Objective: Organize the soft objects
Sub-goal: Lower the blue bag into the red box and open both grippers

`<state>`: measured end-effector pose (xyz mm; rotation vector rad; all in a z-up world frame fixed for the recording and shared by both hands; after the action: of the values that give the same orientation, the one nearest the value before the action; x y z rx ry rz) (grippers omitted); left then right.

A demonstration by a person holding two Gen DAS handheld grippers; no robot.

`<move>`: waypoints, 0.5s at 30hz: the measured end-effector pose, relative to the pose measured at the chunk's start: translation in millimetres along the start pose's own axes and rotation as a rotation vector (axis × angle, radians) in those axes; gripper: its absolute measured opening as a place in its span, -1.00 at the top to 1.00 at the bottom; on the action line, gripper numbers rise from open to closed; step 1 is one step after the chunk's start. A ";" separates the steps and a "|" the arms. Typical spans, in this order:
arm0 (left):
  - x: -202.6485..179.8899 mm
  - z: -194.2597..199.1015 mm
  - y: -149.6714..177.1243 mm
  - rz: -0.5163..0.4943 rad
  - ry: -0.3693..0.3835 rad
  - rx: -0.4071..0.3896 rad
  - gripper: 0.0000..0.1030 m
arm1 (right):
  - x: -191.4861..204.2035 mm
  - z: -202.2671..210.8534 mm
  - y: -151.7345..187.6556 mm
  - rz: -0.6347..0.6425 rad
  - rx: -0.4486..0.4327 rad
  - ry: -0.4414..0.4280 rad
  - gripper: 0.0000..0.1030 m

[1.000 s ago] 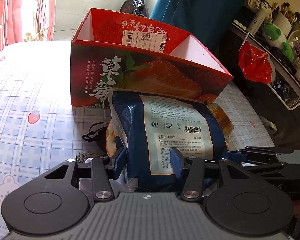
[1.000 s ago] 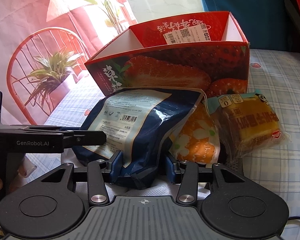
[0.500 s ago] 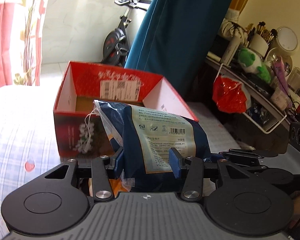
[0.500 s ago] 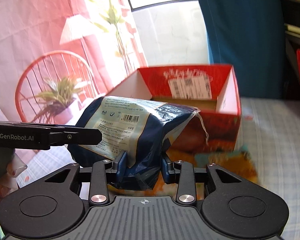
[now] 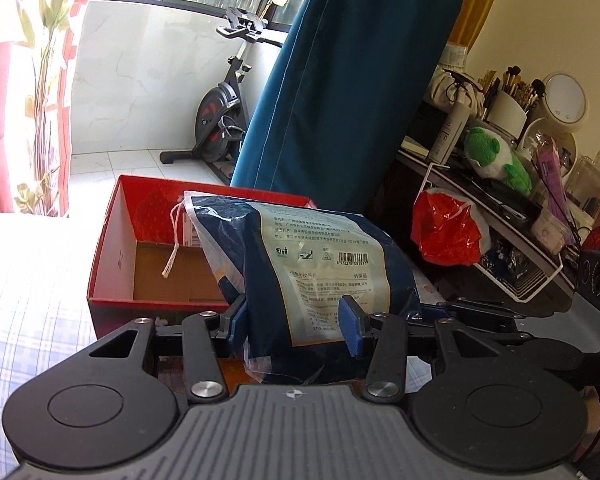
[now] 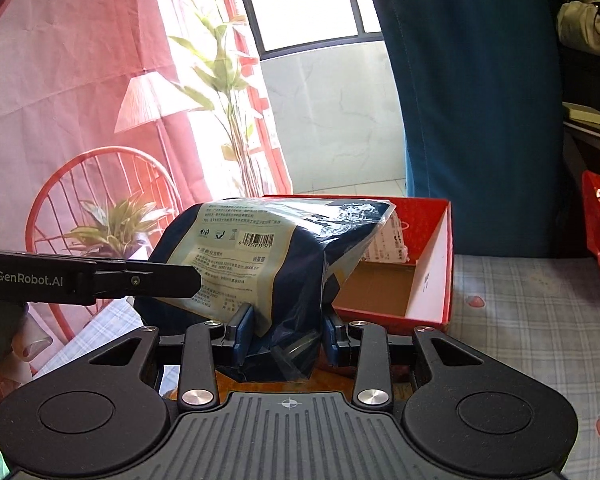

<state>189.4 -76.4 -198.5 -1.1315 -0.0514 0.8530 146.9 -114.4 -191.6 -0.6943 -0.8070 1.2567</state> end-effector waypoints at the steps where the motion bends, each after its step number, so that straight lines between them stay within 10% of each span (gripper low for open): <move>1: 0.2 -2.0 -3.2 -0.001 0.000 -0.002 0.05 | -0.9 -0.7 -2.7 0.003 -0.003 0.002 0.37; 15: 27.2 -45.2 -39.7 0.057 0.015 -0.007 0.05 | -22.8 -36.9 -43.9 0.031 -0.007 0.014 0.37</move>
<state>250.9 -100.5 -197.2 -1.1499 -0.0097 0.8958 198.8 -145.5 -179.0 -0.7224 -0.7925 1.2761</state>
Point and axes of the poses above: each gripper's, at about its wrist camera, not at the fingertips, and z roughly against the way its jaws point, x to its left, y to its underside, the point moved 10 cm from there along -z, roughly the way its jaws point, and after that the axes turned 10 degrees about y, right-handed, at the moved point
